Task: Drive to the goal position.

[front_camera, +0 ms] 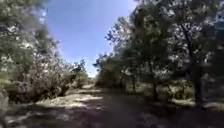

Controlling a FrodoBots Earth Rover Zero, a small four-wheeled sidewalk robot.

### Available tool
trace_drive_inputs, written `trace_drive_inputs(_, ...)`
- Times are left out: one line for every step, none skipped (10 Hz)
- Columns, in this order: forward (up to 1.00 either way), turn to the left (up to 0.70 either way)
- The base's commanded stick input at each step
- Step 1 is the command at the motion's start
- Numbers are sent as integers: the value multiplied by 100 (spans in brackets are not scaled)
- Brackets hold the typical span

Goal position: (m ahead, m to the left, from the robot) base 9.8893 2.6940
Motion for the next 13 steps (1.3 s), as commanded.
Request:
trace_drive_inputs(85,0)
trace_drive_inputs(85,0)
trace_drive_inputs(85,0)
trace_drive_inputs(85,0)
trace_drive_inputs(85,14)
trace_drive_inputs(85,30)
trace_drive_inputs(85,34)
trace_drive_inputs(85,33)
trace_drive_inputs(85,1)
trace_drive_inputs(85,0)
trace_drive_inputs(85,0)
trace_drive_inputs(85,0)
trace_drive_inputs(85,0)
